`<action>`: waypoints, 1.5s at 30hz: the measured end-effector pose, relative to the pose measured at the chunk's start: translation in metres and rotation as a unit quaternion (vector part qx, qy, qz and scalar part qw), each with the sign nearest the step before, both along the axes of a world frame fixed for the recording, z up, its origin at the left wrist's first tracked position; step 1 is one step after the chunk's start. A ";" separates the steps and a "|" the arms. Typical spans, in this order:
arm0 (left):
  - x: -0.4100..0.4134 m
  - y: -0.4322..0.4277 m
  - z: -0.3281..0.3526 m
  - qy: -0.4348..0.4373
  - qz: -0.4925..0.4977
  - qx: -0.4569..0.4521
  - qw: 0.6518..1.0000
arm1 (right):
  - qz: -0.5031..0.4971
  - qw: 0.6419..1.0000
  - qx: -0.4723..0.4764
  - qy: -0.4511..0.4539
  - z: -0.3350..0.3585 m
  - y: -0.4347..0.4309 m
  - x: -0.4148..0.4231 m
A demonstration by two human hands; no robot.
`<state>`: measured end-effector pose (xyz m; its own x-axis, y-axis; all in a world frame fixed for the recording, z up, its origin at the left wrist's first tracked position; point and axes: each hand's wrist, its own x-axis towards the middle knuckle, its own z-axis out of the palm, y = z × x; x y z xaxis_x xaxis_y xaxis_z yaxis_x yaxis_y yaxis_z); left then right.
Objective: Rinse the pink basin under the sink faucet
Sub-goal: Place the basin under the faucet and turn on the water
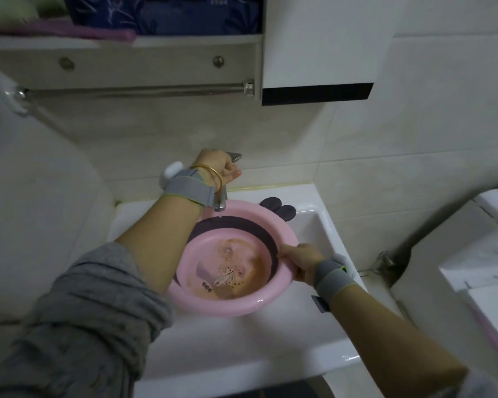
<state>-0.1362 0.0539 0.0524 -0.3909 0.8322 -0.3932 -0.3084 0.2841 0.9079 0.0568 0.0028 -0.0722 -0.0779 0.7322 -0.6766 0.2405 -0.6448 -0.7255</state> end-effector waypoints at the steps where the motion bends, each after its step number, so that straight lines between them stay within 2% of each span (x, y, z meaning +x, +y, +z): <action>1: 0.000 -0.001 0.001 0.001 0.001 0.001 1.000 | 0.004 1.000 0.000 0.001 0.001 0.001 0.000; 11: -0.001 -0.003 -0.006 0.051 0.010 0.005 0.999 | 0.029 1.000 -0.005 -0.002 0.007 -0.001 0.009; 17: -0.007 -0.044 -0.025 0.157 -0.008 -0.010 0.988 | 0.049 0.999 -0.003 -0.010 0.003 -0.001 0.021; 21: -0.032 -0.086 -0.061 0.240 0.012 -0.103 0.965 | 0.050 0.999 0.019 -0.010 0.002 -0.002 0.025; 25: -0.044 -0.133 -0.097 0.356 -0.037 -0.268 0.895 | 0.076 0.994 0.061 -0.042 0.003 -0.006 0.030; 28: -0.043 -0.154 -0.118 0.333 -0.067 -0.341 0.876 | 0.075 0.989 0.109 -0.069 0.005 -0.006 0.032; 33: -0.029 -0.171 -0.142 0.177 -0.033 -0.318 0.931 | 0.067 0.985 0.142 -0.071 0.002 -0.011 0.037; 35: -0.029 -0.172 -0.145 0.153 -0.020 -0.297 0.942 | 0.057 0.989 0.127 -0.039 -0.004 -0.013 0.040; 40: -0.033 -0.165 -0.125 0.225 -0.033 -0.275 0.934 | 0.009 0.995 0.009 0.102 -0.036 -0.020 0.044; 45: -0.038 -0.157 -0.106 0.303 -0.046 -0.283 0.909 | 0.012 0.987 -0.057 0.150 -0.048 -0.024 0.040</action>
<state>-0.1738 -0.1028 -0.0533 -0.6171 0.6041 -0.5042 0.2481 0.7575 0.6038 0.0963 -0.0211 -0.1207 -0.3042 0.6484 -0.6979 0.0424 -0.7227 -0.6899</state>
